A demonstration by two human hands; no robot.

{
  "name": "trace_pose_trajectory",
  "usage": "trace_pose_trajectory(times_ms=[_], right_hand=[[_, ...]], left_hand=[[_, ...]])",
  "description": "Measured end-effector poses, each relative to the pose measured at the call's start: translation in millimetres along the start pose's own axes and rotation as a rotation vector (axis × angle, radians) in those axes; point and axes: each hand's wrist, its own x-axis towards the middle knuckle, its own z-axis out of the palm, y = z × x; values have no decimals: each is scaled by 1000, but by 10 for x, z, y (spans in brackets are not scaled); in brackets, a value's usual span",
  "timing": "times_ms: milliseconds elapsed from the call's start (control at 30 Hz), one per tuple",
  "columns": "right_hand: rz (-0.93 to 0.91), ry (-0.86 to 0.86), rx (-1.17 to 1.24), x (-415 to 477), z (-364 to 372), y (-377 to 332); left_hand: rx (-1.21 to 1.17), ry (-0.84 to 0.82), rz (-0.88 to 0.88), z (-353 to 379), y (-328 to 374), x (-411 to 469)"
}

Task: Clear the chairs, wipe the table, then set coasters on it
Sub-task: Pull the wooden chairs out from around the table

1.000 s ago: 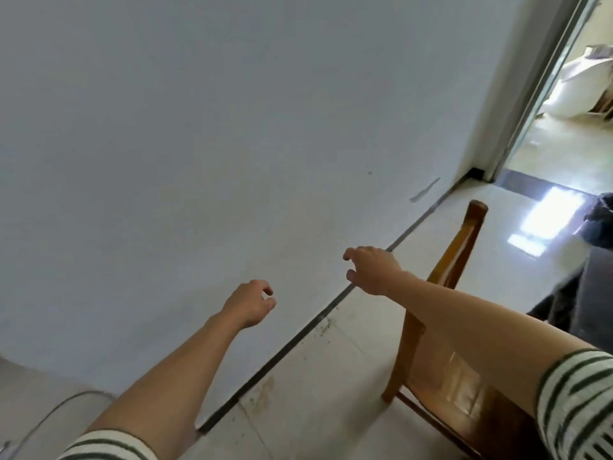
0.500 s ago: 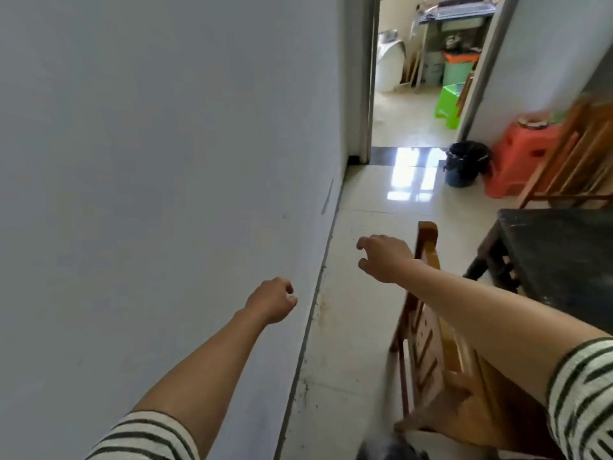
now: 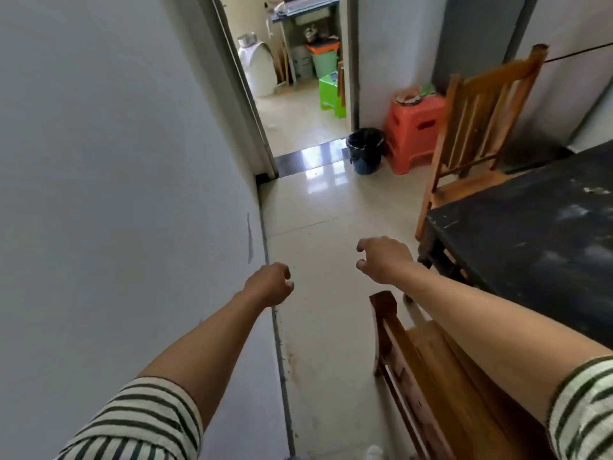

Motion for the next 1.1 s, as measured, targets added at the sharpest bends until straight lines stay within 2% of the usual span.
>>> trace_pose_trajectory(times_ms=[300, 500, 800, 1100], right_hand=[[289, -22, 96, 928, -15, 684], [467, 9, 160, 2191, -229, 840], [515, -26, 190, 3886, -869, 772], [553, -73, 150, 6062, -1286, 1614]], left_hand=[[176, -69, 207, -507, 542, 1963], [236, -51, 400, -1097, 841, 3521], [255, -72, 468, -2072, 981, 5179], [204, -95, 466, -2607, 1648, 7223]])
